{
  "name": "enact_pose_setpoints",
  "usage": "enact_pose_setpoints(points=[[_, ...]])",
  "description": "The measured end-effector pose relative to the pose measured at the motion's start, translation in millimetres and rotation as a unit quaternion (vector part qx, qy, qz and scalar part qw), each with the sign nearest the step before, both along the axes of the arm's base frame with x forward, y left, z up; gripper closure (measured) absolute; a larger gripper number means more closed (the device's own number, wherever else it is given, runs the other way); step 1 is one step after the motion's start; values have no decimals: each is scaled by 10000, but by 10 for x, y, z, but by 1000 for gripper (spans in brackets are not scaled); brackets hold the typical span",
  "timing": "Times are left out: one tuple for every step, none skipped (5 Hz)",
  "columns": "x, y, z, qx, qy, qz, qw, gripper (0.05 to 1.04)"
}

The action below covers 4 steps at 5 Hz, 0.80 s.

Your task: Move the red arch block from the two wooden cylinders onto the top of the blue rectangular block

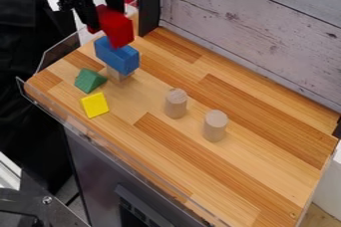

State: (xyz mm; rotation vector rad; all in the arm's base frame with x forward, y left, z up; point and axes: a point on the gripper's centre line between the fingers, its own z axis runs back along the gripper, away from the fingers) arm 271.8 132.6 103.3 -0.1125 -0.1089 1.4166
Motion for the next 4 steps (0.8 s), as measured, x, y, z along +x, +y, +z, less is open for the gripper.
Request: enact_pose_setpoints(points=[[33,16,-67,73,36,87,9999,522],[50,-27,-202,182,323,59,9993,522],[97,-44,-203,164,264,51,9995,522],[104,-63,-212,128,264,44,9996,522]])
